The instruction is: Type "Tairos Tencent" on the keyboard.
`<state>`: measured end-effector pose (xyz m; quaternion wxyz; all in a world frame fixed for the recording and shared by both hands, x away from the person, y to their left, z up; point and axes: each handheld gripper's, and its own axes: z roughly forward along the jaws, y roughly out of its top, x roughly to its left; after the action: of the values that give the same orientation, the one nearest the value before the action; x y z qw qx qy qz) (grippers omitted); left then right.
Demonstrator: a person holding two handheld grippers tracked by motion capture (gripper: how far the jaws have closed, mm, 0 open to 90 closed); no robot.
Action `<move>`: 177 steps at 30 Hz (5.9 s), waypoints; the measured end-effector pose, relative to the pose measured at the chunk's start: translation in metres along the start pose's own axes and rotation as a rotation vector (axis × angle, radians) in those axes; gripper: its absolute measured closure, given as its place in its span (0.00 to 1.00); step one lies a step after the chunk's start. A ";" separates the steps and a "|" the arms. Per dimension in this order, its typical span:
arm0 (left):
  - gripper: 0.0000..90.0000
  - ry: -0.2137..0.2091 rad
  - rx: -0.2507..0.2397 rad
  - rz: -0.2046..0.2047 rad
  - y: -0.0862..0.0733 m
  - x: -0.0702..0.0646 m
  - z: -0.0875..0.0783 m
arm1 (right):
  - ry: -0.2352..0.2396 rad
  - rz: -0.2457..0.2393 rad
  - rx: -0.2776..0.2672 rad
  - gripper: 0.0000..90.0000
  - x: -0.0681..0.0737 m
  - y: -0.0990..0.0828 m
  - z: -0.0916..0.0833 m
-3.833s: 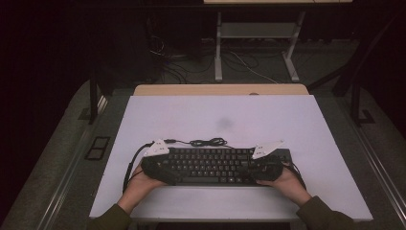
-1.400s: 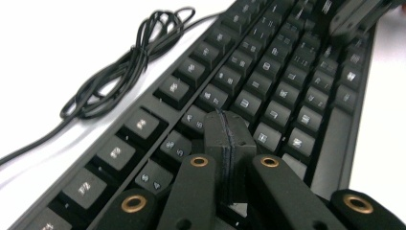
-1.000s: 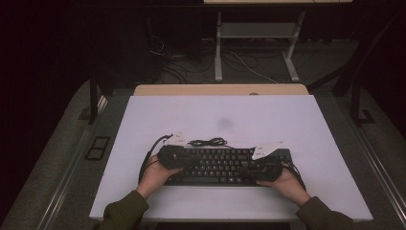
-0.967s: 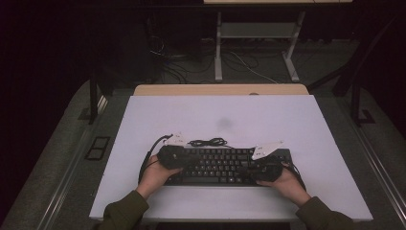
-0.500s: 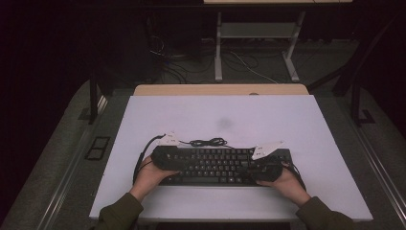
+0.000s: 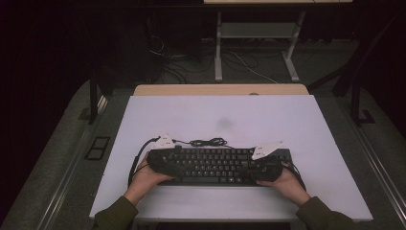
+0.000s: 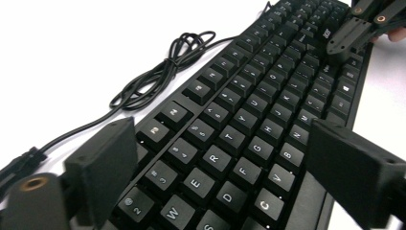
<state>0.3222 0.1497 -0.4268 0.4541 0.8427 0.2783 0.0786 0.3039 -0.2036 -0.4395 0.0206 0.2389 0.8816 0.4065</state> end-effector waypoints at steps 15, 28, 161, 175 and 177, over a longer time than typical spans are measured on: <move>0.00 0.016 0.006 -0.006 -0.002 -0.001 0.001 | 0.027 0.030 -0.098 0.77 -0.001 0.005 -0.010; 0.01 0.003 0.011 -0.003 -0.002 -0.002 0.001 | -0.001 0.068 -0.168 0.36 -0.002 0.013 -0.011; 0.17 0.014 -0.025 -0.038 -0.004 0.005 -0.011 | 0.033 0.068 -0.192 0.40 -0.009 0.061 0.031; 0.16 0.011 -0.027 -0.021 -0.005 0.002 -0.010 | 0.057 0.048 -0.126 0.87 -0.006 0.063 0.045; 0.16 0.010 -0.028 -0.020 -0.005 0.002 -0.010 | 0.056 0.044 -0.113 0.93 -0.005 0.064 0.048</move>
<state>0.3178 0.1599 -0.4253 0.4650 0.8331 0.2881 0.0821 0.3447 -0.1365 -0.4258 0.0005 0.2454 0.8520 0.4624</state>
